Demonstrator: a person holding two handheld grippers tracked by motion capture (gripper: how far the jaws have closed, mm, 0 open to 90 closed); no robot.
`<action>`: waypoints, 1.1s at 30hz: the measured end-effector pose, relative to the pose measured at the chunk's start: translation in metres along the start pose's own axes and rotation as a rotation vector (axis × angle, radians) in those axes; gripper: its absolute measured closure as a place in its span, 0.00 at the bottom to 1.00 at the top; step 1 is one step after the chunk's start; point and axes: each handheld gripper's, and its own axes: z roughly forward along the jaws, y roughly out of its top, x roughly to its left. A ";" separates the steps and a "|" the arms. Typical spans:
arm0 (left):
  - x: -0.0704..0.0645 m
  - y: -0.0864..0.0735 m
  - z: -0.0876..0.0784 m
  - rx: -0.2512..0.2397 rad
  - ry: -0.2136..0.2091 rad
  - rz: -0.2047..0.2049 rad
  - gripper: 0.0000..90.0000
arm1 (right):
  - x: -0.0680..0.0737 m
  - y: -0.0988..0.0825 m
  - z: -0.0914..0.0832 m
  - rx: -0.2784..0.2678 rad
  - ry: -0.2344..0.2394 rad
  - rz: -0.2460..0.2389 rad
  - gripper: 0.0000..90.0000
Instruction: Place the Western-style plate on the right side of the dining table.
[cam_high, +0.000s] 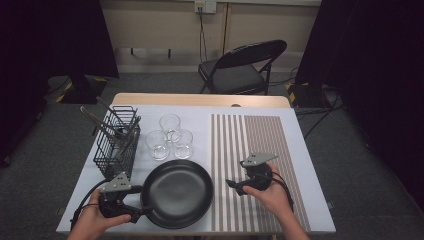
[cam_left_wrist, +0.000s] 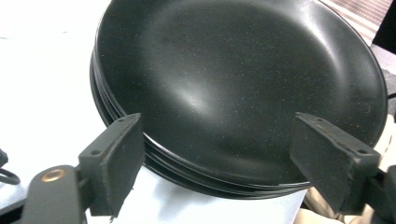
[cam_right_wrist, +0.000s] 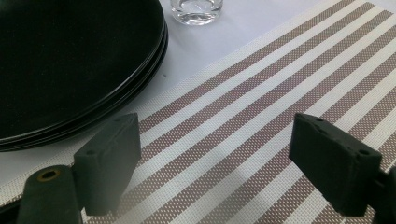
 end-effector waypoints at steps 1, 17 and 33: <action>0.000 0.000 0.000 0.000 0.000 0.000 0.22 | 0.000 0.000 0.000 0.000 0.001 0.001 0.17; 0.004 -0.005 -0.009 -0.025 0.013 0.028 0.48 | 0.002 0.001 0.000 0.007 0.012 0.013 0.17; 0.005 -0.005 -0.011 -0.027 0.019 0.041 0.57 | 0.005 0.001 0.001 0.010 0.056 0.065 0.23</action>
